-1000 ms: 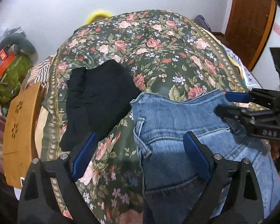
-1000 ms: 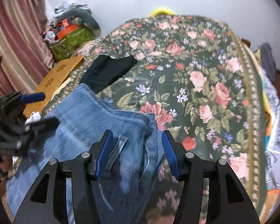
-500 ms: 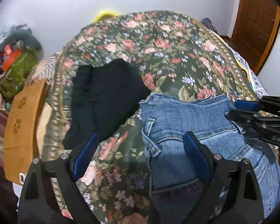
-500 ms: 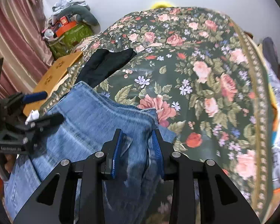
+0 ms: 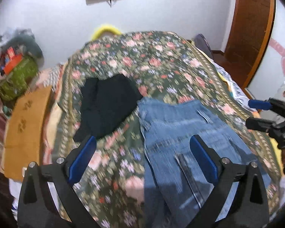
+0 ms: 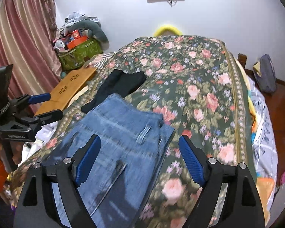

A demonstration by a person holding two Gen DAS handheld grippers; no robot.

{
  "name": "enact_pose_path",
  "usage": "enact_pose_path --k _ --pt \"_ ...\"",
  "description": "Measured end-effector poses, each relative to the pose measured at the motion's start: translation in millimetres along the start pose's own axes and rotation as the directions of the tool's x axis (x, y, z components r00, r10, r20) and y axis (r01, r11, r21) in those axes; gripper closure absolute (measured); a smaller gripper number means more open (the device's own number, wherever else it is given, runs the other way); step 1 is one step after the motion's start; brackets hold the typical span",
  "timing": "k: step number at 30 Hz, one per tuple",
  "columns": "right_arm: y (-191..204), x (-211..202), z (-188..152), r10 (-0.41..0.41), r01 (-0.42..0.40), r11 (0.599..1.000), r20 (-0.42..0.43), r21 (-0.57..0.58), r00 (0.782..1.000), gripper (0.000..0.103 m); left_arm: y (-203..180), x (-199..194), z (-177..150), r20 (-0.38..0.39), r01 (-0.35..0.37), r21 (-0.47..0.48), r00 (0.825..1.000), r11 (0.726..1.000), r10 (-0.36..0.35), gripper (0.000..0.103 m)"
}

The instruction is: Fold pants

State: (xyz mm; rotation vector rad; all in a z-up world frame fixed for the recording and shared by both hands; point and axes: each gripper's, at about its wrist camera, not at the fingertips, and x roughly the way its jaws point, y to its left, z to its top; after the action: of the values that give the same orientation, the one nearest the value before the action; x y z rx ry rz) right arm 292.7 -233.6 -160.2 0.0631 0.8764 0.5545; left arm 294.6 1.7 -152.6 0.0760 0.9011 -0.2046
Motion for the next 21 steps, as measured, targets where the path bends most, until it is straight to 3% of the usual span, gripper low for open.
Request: enact_pose_path --k 4,10,12,15,21 --pt "2.5 11.6 -22.9 -0.002 0.002 1.0 -0.054 -0.012 0.999 0.019 9.6 12.2 -17.1 -0.088 0.091 -0.067 0.991 0.994 -0.096 0.003" --pt "-12.3 37.6 -47.6 0.066 -0.057 0.996 -0.148 0.068 0.987 0.018 8.6 49.3 -29.7 -0.223 0.096 -0.066 0.969 0.993 -0.109 0.002" --pt "-20.4 46.6 -47.4 0.104 -0.087 0.991 -0.177 0.105 0.979 0.01 11.1 63.1 -27.6 -0.268 0.123 -0.106 0.952 0.987 -0.148 0.0" --pt "-32.0 61.9 -44.9 0.18 -0.146 0.974 -0.206 0.172 0.962 0.008 10.1 78.4 -20.9 -0.319 0.181 -0.131 0.923 0.975 -0.214 0.0" --pt "-30.9 79.8 -37.1 0.261 -0.215 0.953 -0.215 0.215 0.941 0.007 -0.7 101.9 -8.4 -0.356 0.232 -0.115 0.898 0.966 -0.258 0.0"
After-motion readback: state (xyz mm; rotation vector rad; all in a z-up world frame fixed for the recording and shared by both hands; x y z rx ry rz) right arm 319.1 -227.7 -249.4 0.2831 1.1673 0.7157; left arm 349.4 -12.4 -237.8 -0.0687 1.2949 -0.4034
